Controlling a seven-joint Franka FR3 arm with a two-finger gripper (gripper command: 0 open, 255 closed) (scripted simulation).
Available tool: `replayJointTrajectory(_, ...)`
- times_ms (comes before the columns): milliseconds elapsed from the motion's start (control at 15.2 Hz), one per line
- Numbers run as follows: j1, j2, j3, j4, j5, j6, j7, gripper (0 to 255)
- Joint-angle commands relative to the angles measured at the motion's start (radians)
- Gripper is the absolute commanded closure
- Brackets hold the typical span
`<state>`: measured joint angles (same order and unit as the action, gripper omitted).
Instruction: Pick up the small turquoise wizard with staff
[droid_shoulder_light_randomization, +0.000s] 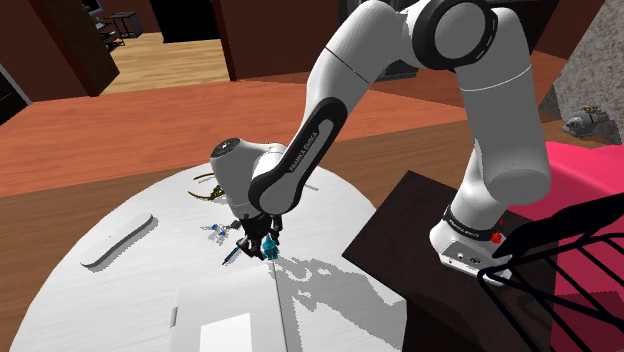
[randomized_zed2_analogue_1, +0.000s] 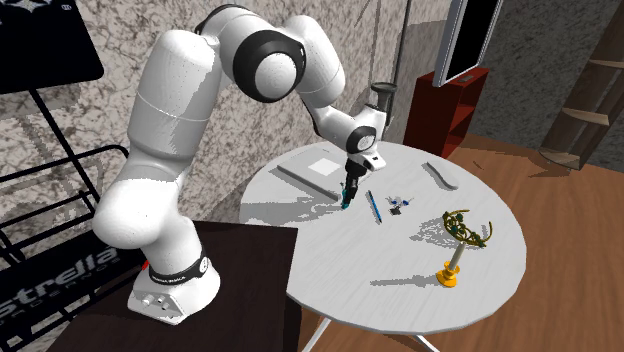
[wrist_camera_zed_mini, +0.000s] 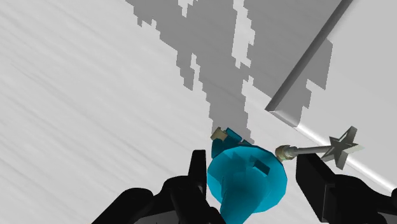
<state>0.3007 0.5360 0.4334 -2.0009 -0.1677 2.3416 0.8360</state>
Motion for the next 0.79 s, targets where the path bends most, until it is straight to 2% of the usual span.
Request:
replayJointTrajectory(0, -0.001, 0.001, -0.002, 0.0, -0.001, -0.001, 0.0, 255)
replayJointTrajectory(726, -0.026, -0.091, 0.031, 0.001, 0.044, -0.089, -0.021, 255)
